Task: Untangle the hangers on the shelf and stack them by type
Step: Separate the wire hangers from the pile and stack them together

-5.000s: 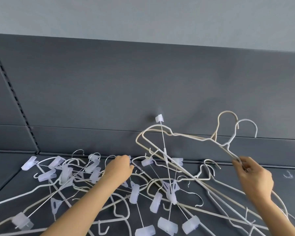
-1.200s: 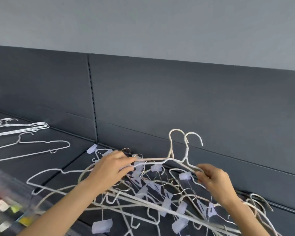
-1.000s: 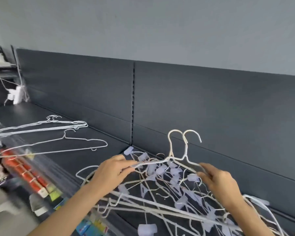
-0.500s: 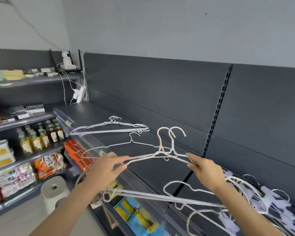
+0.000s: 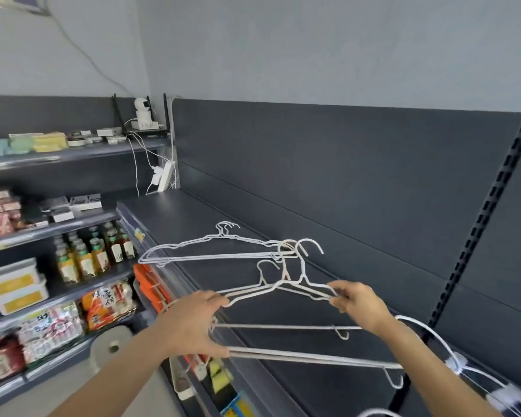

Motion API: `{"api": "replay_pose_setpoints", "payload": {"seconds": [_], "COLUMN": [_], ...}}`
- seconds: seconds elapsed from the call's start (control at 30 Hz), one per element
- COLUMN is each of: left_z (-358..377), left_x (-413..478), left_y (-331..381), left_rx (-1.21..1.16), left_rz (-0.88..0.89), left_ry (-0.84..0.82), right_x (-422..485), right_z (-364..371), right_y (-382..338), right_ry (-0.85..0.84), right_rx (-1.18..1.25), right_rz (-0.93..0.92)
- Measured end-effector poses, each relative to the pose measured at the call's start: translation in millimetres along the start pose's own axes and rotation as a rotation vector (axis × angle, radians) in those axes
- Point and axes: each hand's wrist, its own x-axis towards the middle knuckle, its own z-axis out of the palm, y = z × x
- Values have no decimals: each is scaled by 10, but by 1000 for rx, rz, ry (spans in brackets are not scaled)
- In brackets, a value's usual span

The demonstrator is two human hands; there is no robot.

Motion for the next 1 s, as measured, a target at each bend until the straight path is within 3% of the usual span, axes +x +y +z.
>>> {"api": "replay_pose_setpoints", "payload": {"seconds": [0.23, 0.43, 0.73, 1.0], "left_z": [113, 151, 18, -194], "left_x": [605, 834, 937, 1047], "left_y": [-482, -657, -890, -1584], "left_rx": [-104, -162, -314, -350], "left_rz": [-103, -128, -94, -211], "left_ry": [-80, -150, -52, 47], "right_x": [1037, 1336, 1555, 1829], "right_z": [391, 619, 405, 481], "right_y": [122, 144, -197, -552], "right_ry": [-142, -191, -74, 129], "right_rx": [51, 29, -52, -365], "right_rz": [2, 42, 40, -81]}}
